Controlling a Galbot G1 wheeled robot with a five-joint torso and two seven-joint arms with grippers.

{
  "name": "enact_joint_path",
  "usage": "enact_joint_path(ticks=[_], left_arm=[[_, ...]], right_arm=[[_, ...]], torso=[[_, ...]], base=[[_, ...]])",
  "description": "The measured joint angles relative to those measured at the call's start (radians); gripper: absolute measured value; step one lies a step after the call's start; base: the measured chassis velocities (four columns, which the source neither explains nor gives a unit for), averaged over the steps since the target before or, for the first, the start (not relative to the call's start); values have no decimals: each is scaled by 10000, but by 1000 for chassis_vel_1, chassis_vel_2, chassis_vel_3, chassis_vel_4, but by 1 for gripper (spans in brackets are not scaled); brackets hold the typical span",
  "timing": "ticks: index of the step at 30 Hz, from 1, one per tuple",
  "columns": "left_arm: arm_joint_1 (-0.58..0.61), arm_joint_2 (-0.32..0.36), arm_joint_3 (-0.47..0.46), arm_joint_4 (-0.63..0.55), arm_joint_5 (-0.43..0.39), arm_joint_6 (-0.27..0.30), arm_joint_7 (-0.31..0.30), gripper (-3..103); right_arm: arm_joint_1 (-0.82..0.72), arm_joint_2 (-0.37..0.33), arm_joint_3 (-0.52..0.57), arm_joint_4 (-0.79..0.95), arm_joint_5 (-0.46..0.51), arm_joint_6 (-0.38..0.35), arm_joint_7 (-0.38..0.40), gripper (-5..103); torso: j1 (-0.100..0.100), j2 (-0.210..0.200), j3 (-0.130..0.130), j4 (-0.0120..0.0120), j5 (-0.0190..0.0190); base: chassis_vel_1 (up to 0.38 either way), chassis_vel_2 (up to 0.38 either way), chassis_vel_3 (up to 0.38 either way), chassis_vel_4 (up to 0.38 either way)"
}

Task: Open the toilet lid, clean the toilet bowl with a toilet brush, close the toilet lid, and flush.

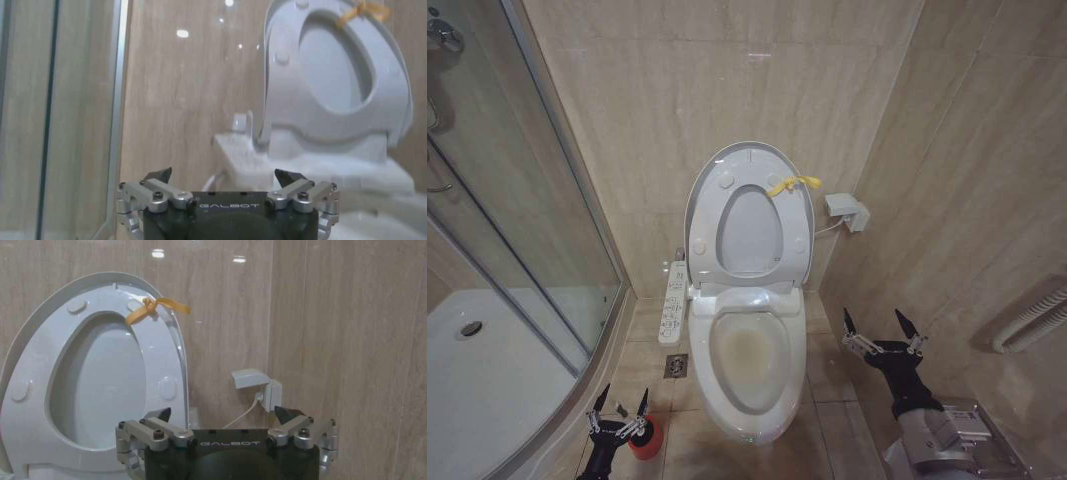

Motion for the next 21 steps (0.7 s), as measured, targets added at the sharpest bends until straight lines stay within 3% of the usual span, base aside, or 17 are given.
enact_joint_path(ticks=[3,4,7,8,13,16,18,21], left_arm=[[753,-15,117,-1609,51,578,-789,100],[753,-15,117,-1609,51,578,-789,100],[1285,-84,348,-3270,203,1101,-1298,100],[1285,-84,348,-3270,203,1101,-1298,100],[1795,-83,621,-5042,756,1738,-2410,100],[2207,69,621,-6224,1152,2609,-3415,100],[2336,132,585,-6591,1249,2918,-3627,100],[2920,459,421,-8046,1309,4244,-4184,100]], right_arm=[[0,0,0,0,0,0,-1,100],[0,0,0,0,0,0,-1,100],[0,0,0,0,0,0,0,100],[0,0,0,0,0,0,0,100],[0,0,0,1,0,0,-1,100],[0,0,0,0,0,0,-1,100],[0,0,0,0,0,0,0,100],[0,0,0,1,0,0,0,100]], torso=[[0,0,0,1,1],[0,0,0,1,1],[0,1,0,-1,1],[0,1,0,-1,1],[0,0,0,-1,-1],[0,1,0,1,0],[0,1,0,-1,-1],[0,1,0,0,1]], base=[[0,0,0,0],[0,0,0,0],[0,0,0,0],[0,0,0,0],[0,0,0,0],[0,0,0,0],[0,0,0,0],[0,0,0,0]])
